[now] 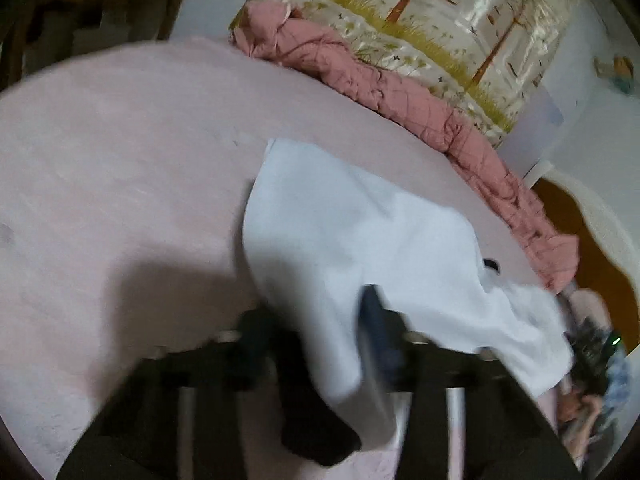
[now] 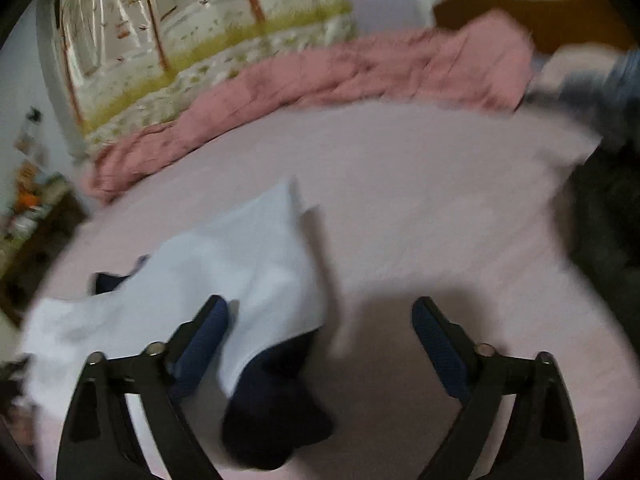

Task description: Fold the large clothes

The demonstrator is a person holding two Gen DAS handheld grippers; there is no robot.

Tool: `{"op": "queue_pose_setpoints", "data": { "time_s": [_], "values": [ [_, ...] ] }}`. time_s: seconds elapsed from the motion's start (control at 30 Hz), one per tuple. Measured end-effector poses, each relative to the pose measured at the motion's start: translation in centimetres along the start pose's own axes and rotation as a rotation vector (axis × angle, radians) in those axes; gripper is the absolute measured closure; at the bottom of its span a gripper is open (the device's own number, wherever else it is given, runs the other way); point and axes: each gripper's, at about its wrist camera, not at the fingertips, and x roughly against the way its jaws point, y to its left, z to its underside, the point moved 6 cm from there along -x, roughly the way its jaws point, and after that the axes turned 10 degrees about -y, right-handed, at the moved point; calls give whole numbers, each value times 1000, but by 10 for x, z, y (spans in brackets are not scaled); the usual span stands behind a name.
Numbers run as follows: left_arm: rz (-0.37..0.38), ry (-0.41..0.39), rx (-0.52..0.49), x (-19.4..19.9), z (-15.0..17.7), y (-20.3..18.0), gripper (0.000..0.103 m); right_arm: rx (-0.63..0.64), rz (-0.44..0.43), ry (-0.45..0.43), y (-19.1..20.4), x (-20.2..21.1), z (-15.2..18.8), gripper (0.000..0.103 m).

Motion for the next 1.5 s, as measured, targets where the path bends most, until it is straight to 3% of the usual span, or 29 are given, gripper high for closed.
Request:
{"op": "queue_pose_setpoints", "data": {
  "time_s": [0.03, 0.07, 0.1, 0.17, 0.23, 0.3, 0.37, 0.43, 0.5, 0.57, 0.63, 0.7, 0.73, 0.77, 0.83, 0.9, 0.97, 1.03, 1.1, 1.2, 1.27, 1.33, 1.4, 1.5],
  "values": [
    [-5, -44, 0, 11, -1, -2, 88, -9, -69, 21, 4, 0, 3, 87],
    [15, -92, 10, 24, -3, -5, 89, -2, -104, 18, 9, 3, 4, 91],
    [16, -133, -10, 37, -5, -10, 89, 22, -85, -30, 11, 12, 3, 92],
    [-49, -144, -69, 39, -2, -16, 89, 96, -36, -153, 18, 38, 1, 93],
    [-116, -119, -146, 33, 6, -22, 89, 147, 19, -196, 22, 56, 9, 93],
    [-141, -53, -179, 19, 13, -23, 87, 139, 44, -138, 14, 52, 21, 93],
    [-151, 22, -174, 3, 19, -18, 77, 23, -4, -19, -6, 37, 28, 93],
    [-172, 5, -178, 2, 18, -16, 69, -36, -44, 21, -13, 31, 31, 92],
    [-203, -38, -223, 5, 18, -23, 63, -19, -29, -1, -12, 36, 31, 88],
    [-237, -80, -295, 9, 19, -34, 44, 10, -13, -46, -7, 42, 30, 84],
    [-248, -141, -364, 19, 21, -48, 30, 38, 11, -112, -3, 54, 27, 70],
    [-242, -218, -438, 31, 18, -67, 24, 64, 14, -167, 5, 62, 22, 38],
    [-241, -256, -480, 36, 16, -77, 17, 84, -4, -190, 11, 66, 20, 30],
    [-241, -294, -512, 40, 13, -86, 10, 108, -23, -207, 19, 69, 17, 30],
    [-247, -341, -550, 44, 7, -106, 6, 183, -41, -231, 39, 72, 11, 29],
    [-237, -293, -544, 35, -3, -123, 5, 262, -40, -257, 65, 74, 3, 10],
    [-180, -223, -497, 19, -12, -140, 4, 329, -61, -197, 90, 67, -1, 2],
    [-148, -165, -461, -4, -21, -157, 3, 352, -145, -78, 119, 47, -6, 2],
    [-173, -148, -464, -26, -27, -169, 3, 334, -196, 18, 137, 24, -11, 2],
    [-222, -104, -442, -60, -21, -165, 3, 304, -161, 118, 140, -16, -8, 2],
    [-241, -53, -426, -79, 0, -151, 3, 304, -99, 177, 126, -41, 15, 2],
    [-261, 27, -447, -94, 25, -137, 3, 444, -30, 161, 120, -45, 39, 2],
    [-305, 28, -473, -93, 29, -137, 2, 577, -5, 112, 128, -28, 47, 2],
    [-369, 3, -554, -85, 42, -145, 0, 507, -15, 111, 119, -19, 52, 1]
  ]
}}
